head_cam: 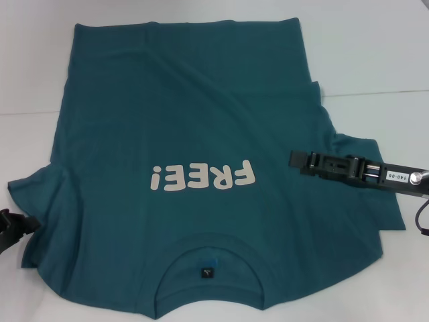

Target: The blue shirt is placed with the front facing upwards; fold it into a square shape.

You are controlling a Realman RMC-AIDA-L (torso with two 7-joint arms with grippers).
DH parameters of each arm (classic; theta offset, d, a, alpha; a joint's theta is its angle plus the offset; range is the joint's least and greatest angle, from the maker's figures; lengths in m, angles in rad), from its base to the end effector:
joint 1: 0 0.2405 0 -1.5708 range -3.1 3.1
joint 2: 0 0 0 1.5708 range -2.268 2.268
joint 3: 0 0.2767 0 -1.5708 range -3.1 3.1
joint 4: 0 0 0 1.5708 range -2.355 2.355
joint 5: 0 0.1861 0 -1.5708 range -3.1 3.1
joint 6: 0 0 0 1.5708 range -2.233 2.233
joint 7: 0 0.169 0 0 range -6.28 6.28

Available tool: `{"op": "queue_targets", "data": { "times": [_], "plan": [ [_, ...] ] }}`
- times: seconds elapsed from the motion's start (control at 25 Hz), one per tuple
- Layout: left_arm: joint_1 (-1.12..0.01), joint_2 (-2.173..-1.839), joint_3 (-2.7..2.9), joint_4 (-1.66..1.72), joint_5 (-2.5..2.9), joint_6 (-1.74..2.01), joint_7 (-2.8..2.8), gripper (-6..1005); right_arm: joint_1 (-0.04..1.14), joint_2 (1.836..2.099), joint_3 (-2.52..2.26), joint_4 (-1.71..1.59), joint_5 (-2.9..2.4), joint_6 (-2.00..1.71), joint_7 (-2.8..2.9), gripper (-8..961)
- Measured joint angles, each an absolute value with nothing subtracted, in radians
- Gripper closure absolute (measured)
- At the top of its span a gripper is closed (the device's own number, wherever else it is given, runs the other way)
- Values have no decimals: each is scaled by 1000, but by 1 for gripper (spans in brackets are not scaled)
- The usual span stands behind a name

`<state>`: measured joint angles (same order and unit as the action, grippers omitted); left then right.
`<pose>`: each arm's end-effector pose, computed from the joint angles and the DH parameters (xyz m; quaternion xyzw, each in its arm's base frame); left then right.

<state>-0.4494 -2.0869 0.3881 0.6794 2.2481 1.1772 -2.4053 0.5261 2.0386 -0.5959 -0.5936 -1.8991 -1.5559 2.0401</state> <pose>-0.3686 0.3370 0.0029 -0.5808 -0.7271 -0.2661 0.2513 0.2588 0.3425 -0.0041 -0.7764 0.5228 0.3449 0.0700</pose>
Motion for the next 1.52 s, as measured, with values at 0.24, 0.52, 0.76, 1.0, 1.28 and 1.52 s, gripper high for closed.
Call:
{"op": "queue_targets", "data": {
  "times": [0.24,0.52,0.76,1.0,1.28,1.52],
  "plan": [
    [-452,-2088,389,680,2247,1178,-2405,957,526,2037,-595,-594,-1899,-1556,2040,37],
    [-451,-2088,384,682,2232,1182,-2399,991,526,2036,-592,-594,-1898,-1553,2039,37],
    [-436,-2076,356,716,2192,1190,-2401,990,526,2035,-581,-594,-1897,-1553,2037,38],
    [-437,-2063,332,732,2194,1192,-2408,989,526,2035,-571,-594,-1897,-1553,2037,38],
    [-443,-2057,324,746,2200,1194,-2419,988,528,2034,-571,-594,-1898,-1553,2037,37],
    [-449,-2045,329,783,2200,1215,-2444,987,529,2033,-569,-594,-1898,-1552,2037,37]
  ]
}}
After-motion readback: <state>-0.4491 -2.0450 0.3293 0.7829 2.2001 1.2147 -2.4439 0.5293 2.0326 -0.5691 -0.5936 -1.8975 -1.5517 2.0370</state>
